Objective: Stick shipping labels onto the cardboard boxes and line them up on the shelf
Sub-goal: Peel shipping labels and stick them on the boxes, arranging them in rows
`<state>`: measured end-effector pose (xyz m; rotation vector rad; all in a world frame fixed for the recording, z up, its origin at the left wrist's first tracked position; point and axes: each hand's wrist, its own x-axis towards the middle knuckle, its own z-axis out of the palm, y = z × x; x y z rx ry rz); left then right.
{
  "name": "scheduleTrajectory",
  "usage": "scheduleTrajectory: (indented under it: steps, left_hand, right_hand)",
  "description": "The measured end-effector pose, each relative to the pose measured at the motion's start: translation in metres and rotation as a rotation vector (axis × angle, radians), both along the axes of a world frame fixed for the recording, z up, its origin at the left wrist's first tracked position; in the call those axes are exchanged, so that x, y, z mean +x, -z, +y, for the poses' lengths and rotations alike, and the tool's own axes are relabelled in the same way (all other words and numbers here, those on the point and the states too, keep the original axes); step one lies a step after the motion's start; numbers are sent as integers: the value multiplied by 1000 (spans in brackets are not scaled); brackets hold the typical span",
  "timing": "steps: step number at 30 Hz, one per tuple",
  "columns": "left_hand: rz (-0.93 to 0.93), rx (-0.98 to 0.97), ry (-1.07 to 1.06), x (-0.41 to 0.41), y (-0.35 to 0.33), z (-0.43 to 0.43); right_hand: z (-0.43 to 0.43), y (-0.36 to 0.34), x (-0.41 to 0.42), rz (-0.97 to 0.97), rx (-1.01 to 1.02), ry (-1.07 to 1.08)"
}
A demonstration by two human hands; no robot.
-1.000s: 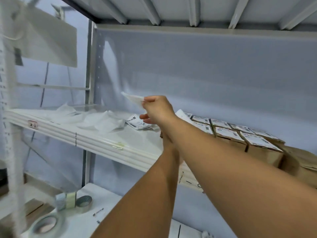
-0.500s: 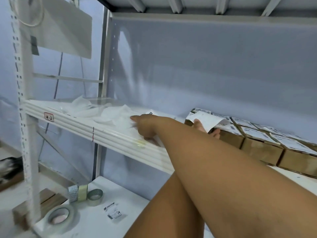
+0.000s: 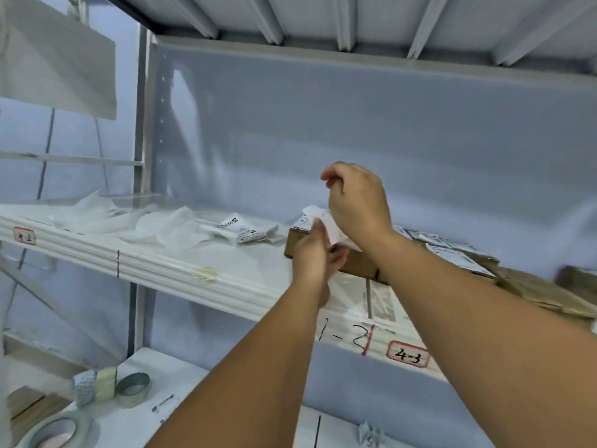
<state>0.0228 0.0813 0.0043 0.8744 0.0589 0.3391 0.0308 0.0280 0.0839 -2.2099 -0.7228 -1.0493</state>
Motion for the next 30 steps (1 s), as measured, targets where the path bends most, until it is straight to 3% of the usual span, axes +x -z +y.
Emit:
scheduleTrajectory:
  steps: [3, 5, 8, 16, 25, 30]
  left_hand:
    - [-50, 207, -77, -6, -1, -10]
    - [-69, 320, -130, -13, 0, -16]
    - [-93, 442, -180, -19, -1, -24]
    - [-84, 543, -41, -53, -27, -90]
    - [-71, 586, 200, -81, -40, -147]
    - [17, 642, 461, -89, -44, -155]
  right_hand:
    - [-50, 5, -3, 164, 95, -35]
    - [-78, 17, -8, 356, -16, -91]
    - [-108, 39, -20, 460, -203, -92]
    - [-142, 52, -48, 156, 120, -47]
    - [-192, 32, -88, 237, 511, -80]
    - [-215, 33, -84, 274, 588, -24]
